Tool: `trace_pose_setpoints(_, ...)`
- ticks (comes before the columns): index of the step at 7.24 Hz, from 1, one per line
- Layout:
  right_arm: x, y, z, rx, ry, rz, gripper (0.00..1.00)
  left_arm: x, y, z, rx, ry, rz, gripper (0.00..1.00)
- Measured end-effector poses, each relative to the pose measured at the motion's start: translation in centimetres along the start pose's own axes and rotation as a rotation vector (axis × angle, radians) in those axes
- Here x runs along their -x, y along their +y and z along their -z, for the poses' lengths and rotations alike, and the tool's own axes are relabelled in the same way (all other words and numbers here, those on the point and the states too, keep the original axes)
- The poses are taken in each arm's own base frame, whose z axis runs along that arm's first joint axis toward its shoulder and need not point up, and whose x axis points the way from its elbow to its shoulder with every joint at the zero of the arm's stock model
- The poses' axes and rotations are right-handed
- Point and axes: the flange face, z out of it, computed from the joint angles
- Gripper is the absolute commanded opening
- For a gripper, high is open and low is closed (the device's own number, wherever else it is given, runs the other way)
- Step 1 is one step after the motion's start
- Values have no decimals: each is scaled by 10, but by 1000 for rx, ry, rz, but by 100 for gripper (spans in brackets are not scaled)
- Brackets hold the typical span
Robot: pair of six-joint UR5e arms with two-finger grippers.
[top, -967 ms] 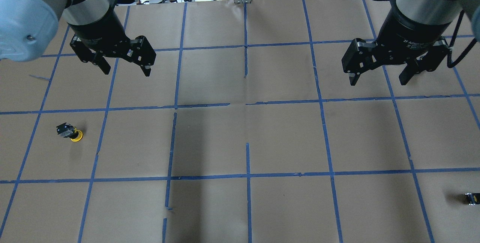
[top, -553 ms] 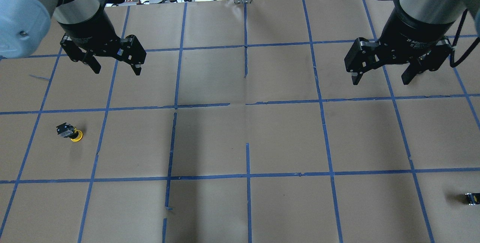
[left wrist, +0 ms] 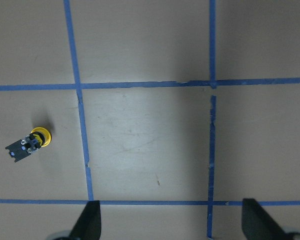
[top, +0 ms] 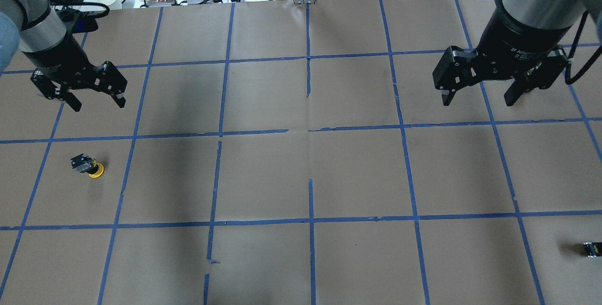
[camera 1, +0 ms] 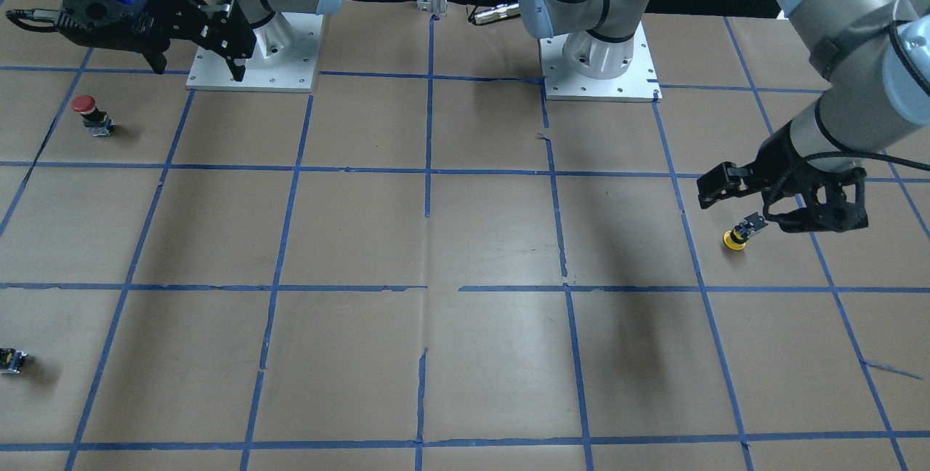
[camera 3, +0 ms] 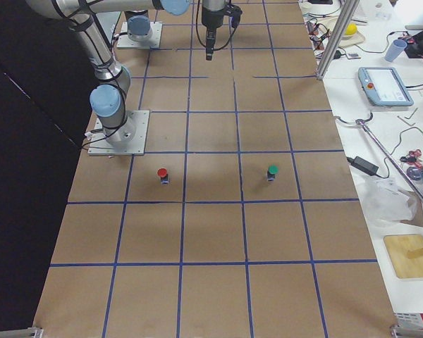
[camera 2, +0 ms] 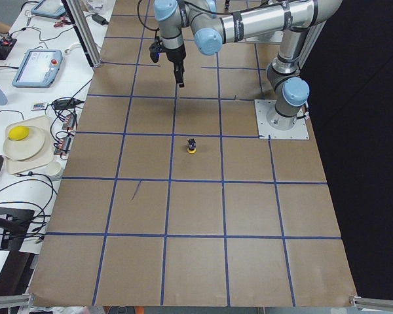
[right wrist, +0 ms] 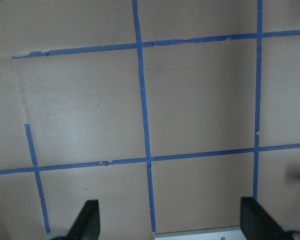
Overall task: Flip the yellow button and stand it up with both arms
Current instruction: 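Move the left gripper down toward the yellow button lying on its side, then close the left gripper on the yellow button's base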
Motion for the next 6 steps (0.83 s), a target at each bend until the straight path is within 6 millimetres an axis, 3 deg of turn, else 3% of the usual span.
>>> trace_pose_setpoints(2,0,0,0,0,3,-1,100,69,-16,-51,17,30,38,97)
trace_pose_setpoints(3,0,1,0,0,4,-2,100,92,-13,-74,24,44,45,96)
trace_pose_setpoints(5,0,0,-1,1,5,-3,100,125,7,-117,-1,50,53,96)
trace_pose_setpoints(6,0,0,-2,3,6,-4,100,132,23,-137,-19,47,64,96)
